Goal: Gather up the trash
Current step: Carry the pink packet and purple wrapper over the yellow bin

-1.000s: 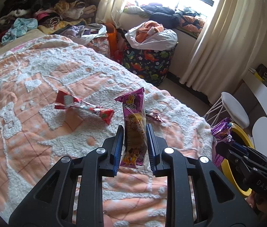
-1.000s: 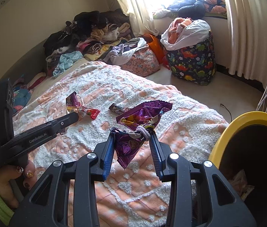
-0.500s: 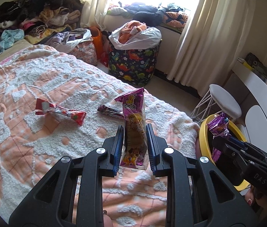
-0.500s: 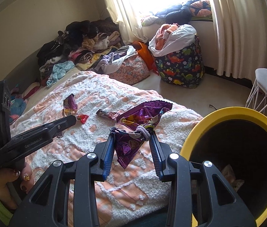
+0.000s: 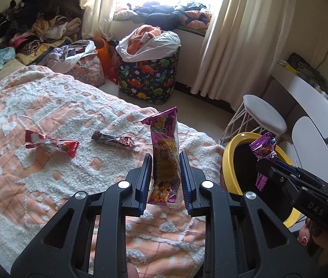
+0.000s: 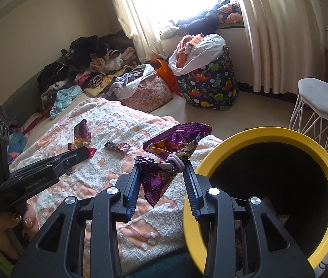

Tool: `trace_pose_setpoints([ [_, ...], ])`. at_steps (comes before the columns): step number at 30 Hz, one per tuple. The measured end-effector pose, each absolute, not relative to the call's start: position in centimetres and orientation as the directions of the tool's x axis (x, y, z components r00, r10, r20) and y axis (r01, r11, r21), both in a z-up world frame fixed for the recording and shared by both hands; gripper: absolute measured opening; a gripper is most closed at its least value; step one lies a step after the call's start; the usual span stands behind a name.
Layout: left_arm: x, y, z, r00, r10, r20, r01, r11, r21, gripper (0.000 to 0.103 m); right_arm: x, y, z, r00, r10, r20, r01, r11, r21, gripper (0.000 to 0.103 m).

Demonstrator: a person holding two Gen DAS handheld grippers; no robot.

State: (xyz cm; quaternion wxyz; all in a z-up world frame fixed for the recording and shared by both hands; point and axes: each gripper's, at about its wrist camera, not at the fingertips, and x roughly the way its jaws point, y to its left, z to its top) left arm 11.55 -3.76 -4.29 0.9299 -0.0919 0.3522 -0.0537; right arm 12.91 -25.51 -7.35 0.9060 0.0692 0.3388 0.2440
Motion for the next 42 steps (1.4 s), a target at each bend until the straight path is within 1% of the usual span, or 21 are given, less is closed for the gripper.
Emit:
trace_pose_setpoints([
  [42,12.1,-16.0,-4.9,0.673,-0.297,-0.678,0.300,0.947,-0.116,0.018,12.4,-38.0,-9.0,0.743,0.349,-0.571,-0.160,0.921,0.355,0.034],
])
